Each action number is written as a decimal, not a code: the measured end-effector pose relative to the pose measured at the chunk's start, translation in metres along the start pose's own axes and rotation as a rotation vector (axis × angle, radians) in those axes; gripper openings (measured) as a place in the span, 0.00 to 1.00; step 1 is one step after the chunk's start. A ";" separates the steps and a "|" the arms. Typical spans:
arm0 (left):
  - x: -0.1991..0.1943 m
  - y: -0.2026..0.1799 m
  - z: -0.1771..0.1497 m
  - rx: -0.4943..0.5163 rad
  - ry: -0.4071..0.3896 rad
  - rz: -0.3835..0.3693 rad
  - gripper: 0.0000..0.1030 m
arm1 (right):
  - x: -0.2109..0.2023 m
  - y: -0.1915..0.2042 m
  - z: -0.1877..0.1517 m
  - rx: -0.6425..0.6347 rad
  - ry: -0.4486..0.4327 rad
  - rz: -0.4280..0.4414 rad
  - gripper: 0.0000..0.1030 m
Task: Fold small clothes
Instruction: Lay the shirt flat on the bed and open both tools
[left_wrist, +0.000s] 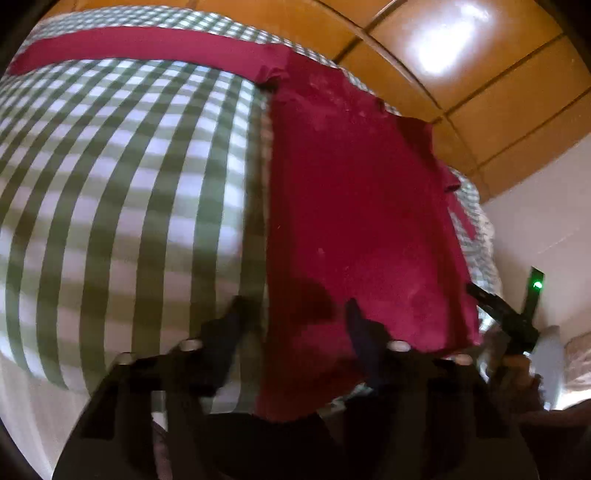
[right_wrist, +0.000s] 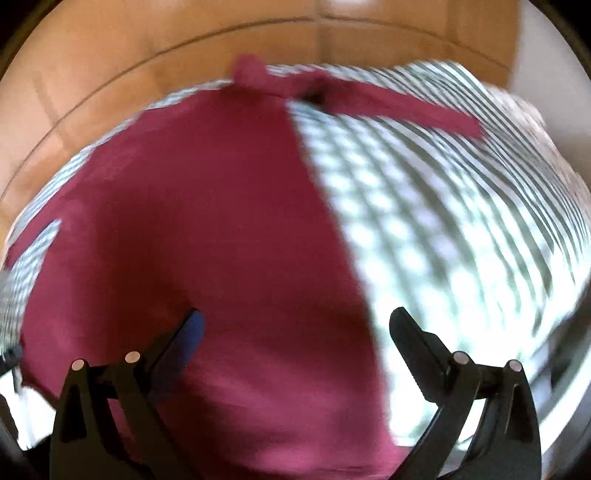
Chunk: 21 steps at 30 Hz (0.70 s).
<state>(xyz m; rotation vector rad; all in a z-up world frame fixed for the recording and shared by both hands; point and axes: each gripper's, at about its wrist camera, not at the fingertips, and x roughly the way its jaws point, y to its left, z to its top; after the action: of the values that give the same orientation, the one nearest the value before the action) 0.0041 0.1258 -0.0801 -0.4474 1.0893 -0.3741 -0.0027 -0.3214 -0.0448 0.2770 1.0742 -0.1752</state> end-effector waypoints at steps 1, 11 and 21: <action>0.001 0.000 -0.002 -0.009 0.014 -0.012 0.06 | 0.002 -0.007 -0.005 0.002 0.031 0.025 0.82; -0.014 -0.001 -0.024 0.011 0.052 0.026 0.06 | -0.017 -0.008 -0.024 -0.080 0.085 0.177 0.08; -0.051 -0.021 0.020 0.091 -0.094 0.103 0.64 | -0.017 -0.030 -0.038 -0.020 0.109 0.152 0.47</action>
<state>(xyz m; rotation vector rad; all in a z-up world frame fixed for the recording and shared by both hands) -0.0011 0.1367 -0.0223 -0.3233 0.9955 -0.3071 -0.0508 -0.3377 -0.0506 0.3523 1.1577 -0.0128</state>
